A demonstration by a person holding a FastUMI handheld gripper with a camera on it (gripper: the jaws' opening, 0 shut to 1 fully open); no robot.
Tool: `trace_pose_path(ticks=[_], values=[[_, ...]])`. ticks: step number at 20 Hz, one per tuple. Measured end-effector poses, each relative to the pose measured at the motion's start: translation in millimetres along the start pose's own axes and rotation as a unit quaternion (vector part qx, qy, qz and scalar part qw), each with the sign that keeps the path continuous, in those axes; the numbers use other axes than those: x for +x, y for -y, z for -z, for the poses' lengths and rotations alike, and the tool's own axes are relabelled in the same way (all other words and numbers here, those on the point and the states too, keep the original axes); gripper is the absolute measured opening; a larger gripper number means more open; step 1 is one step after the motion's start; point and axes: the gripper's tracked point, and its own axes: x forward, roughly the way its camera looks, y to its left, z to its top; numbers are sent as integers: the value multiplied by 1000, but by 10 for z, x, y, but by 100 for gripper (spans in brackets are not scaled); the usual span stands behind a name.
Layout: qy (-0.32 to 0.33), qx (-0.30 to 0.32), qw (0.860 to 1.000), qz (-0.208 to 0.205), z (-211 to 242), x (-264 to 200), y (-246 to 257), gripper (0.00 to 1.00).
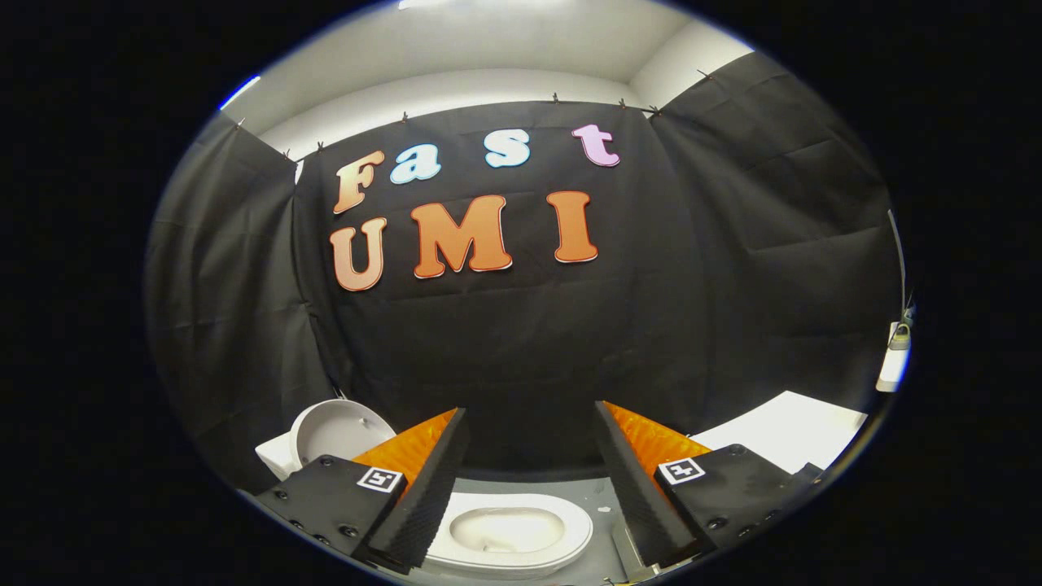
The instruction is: Open the toilet lid.
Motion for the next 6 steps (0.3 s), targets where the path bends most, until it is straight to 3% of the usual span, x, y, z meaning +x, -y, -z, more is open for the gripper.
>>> trace_pose_path(ticks=[6], values=[[-1,4,1000,7,-2,-3,66,98]])
